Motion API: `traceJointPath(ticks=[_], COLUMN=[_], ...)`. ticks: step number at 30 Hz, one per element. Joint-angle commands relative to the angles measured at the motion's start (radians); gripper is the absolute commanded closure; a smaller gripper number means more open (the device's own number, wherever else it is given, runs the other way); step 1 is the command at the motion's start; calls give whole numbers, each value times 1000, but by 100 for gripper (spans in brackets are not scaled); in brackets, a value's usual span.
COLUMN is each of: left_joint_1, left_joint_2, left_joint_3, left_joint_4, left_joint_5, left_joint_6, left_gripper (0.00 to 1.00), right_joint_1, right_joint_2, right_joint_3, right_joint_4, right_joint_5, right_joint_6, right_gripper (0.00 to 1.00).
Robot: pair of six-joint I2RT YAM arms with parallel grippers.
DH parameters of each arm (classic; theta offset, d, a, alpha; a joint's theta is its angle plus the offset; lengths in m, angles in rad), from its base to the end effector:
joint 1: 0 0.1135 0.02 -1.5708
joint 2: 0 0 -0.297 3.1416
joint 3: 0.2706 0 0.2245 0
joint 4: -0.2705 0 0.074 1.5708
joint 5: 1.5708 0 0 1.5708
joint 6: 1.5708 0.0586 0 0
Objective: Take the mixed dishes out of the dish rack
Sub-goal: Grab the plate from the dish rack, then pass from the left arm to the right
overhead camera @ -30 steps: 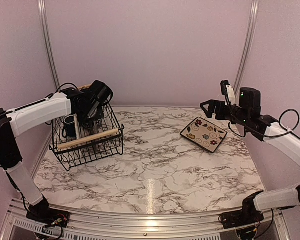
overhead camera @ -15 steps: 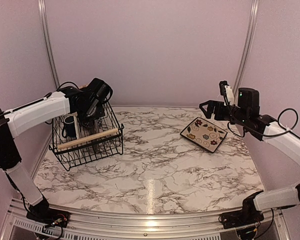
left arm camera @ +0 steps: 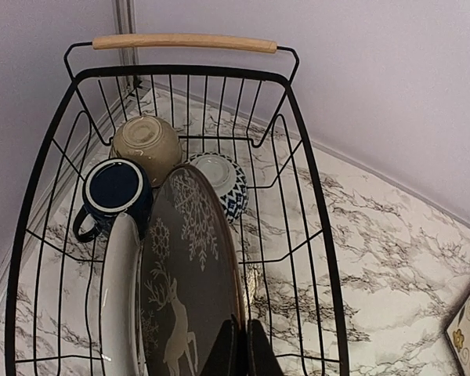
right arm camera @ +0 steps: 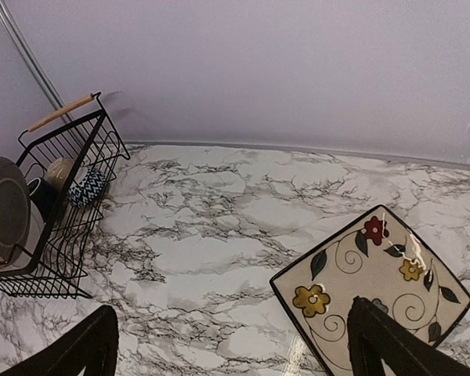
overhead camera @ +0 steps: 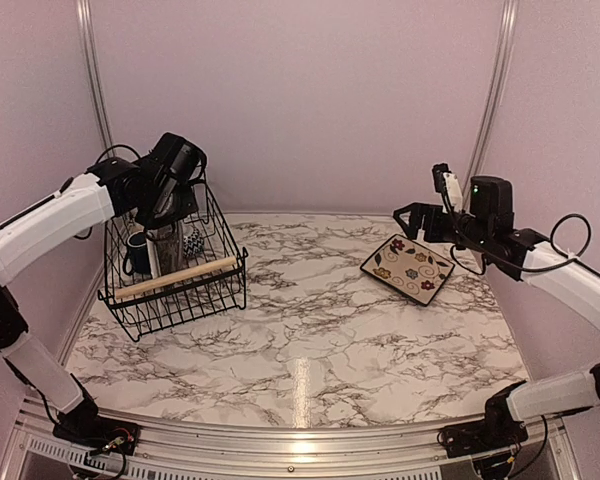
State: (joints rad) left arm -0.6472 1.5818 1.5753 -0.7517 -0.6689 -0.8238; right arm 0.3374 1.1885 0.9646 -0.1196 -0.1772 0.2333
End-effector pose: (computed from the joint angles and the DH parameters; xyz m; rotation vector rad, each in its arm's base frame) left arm 0.2829 -0.1682 0.3866 -0.5022 2.0815 -0.0657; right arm 0.2395 0.0950 0.3552 -0.2226 1.9350 0.5512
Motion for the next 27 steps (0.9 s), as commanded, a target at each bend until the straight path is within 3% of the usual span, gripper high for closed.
traceJointPath(ticks=[1,7,18,27], left_joint_1=[4,4,3,0], left_joint_2=[-97,-129,-170,-188], left_joint_3=[52,91,119,121], left_joint_4=[54,119,359,458], left_joint_5=[-54,25,268,290], left_joint_6=[54,33,-41,-84], left_gripper=[100,100,100,100], right_joint_1=[27,111,394,536], right_joint_2=[27,85,325,461], right_joint_3=[47,97,389,547], right_joint_4=[19,59,95,110], right_joint_5=[9,37,166,210], right_joint_6=[3,-27,-95,-134], right_gripper=[2,2,3,3])
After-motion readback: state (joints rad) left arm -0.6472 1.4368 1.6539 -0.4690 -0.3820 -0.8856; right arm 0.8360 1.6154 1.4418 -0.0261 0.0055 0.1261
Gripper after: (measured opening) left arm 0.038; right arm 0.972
